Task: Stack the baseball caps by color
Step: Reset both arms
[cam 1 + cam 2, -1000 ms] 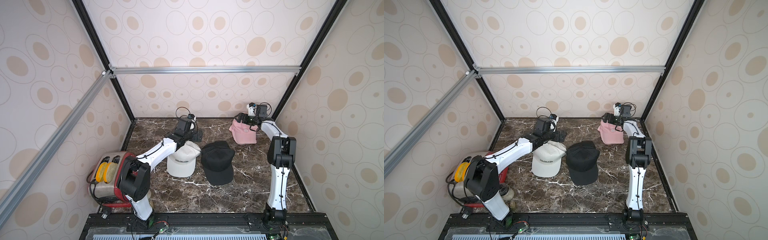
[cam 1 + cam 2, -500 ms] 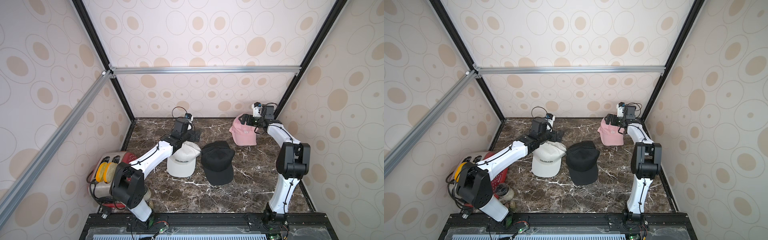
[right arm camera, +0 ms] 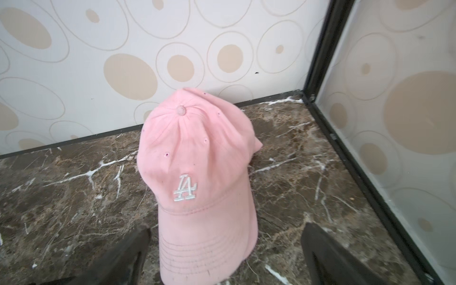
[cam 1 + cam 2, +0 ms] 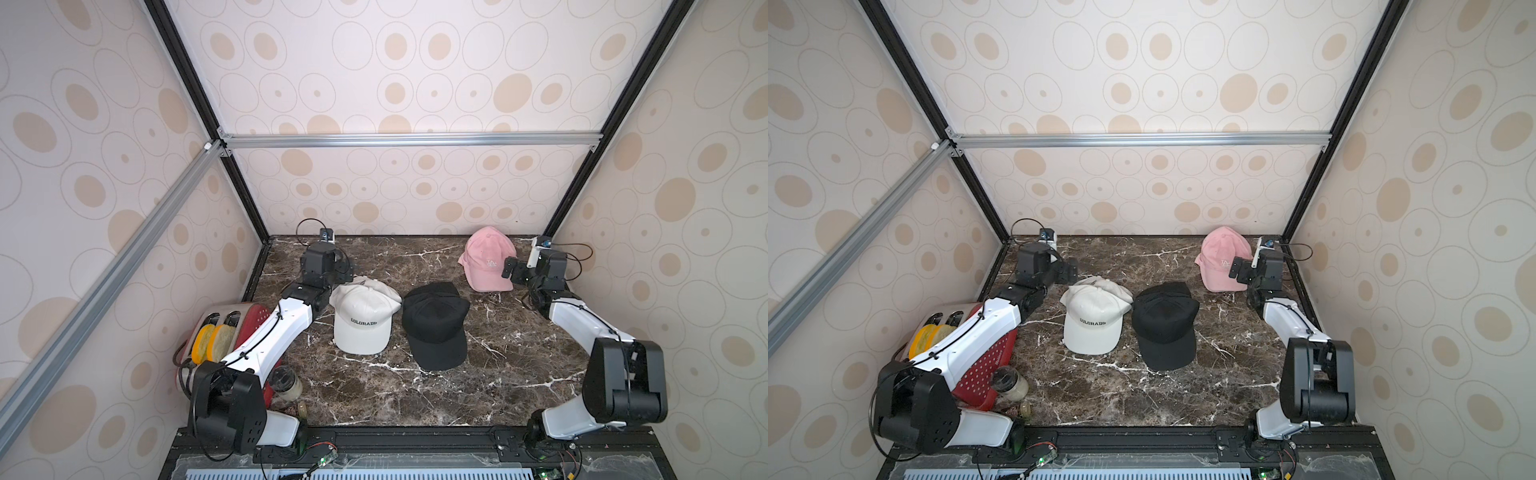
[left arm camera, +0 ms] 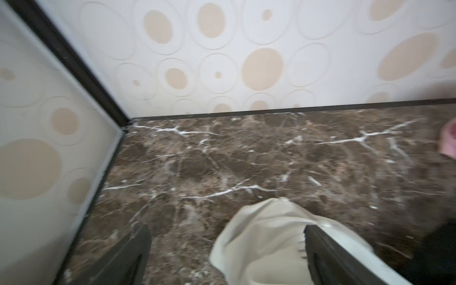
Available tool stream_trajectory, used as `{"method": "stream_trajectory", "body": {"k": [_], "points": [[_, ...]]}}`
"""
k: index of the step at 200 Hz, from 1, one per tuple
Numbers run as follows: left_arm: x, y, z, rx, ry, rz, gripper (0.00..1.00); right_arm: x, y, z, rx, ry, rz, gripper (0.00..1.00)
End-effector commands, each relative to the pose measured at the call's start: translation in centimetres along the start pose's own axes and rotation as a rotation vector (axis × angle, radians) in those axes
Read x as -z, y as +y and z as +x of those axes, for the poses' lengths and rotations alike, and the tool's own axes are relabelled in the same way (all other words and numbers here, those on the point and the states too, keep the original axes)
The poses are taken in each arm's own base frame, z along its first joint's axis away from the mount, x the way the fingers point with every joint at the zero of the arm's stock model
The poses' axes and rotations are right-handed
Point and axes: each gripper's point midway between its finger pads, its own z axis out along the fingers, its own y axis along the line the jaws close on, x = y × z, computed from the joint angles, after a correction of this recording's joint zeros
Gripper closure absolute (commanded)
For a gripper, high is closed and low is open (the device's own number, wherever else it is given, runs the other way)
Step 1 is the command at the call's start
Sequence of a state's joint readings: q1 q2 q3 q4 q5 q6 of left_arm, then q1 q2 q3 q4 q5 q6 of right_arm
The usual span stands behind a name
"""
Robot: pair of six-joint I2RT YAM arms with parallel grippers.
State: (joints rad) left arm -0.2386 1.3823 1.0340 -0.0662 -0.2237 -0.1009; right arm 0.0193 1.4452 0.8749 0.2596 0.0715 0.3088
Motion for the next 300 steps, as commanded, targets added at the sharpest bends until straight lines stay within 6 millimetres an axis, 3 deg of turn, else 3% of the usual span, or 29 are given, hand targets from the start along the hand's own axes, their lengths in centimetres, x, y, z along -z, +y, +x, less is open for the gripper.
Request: {"method": "stream_trajectory", "body": {"k": [1, 51, 73, 101, 125, 141, 173, 207, 219, 238, 274, 300], "points": [[-0.3, 1.7, 2.0, -0.076, 0.023, -0.001, 0.01, 2.2, -2.6, -1.6, 0.01, -0.135, 0.111, 0.0], [-2.4, 7.0, 8.9, -0.023, 0.12, -0.059, 0.01, 4.2, -5.0, 0.8, 0.04, -0.123, 0.232, 0.0], [-3.9, 9.2, 12.9, 0.011, 0.216, -0.143, 0.01, 5.1, -6.4, 2.0, 0.099, -0.143, 0.302, 0.0], [-5.1, 9.0, 15.3, 0.01, 0.245, -0.115, 0.01, 5.0, -7.7, 4.6, 0.158, -0.086, 0.356, 0.0], [-5.0, 8.9, 15.1, 0.018, 0.213, -0.109, 0.01, 5.0, -8.6, 6.4, 0.18, -0.031, 0.374, 0.0], [-4.4, 8.5, 13.2, 0.036, 0.065, -0.091, 0.01, 5.0, -8.8, 7.0, 0.185, -0.013, 0.372, 0.0], [-3.5, 6.8, 12.1, 0.057, -0.107, 0.003, 0.01, 5.7, -8.0, 8.3, 0.154, 0.013, 0.319, 0.0], [-4.2, 7.2, 14.2, 0.071, -0.109, -0.048, 0.01, 5.9, -7.6, 9.7, 0.127, 0.011, 0.284, 0.0], [-4.2, 8.9, 14.1, 0.114, -0.129, -0.152, 0.01, 5.7, -7.4, 10.4, 0.117, 0.019, 0.269, 0.0], [-4.0, 9.1, 14.3, 0.088, -0.104, -0.226, 0.01, 5.1, -6.2, 11.4, 0.124, -0.009, 0.186, 0.0], [-3.9, 9.1, 14.3, 0.089, -0.102, -0.227, 0.01, 4.8, -3.6, 10.1, 0.26, -0.135, 0.08, 0.01], [-3.9, 9.1, 14.3, 0.09, -0.101, -0.226, 0.01, 3.7, -2.6, 11.8, 0.291, -0.138, 0.016, 0.0]]}}
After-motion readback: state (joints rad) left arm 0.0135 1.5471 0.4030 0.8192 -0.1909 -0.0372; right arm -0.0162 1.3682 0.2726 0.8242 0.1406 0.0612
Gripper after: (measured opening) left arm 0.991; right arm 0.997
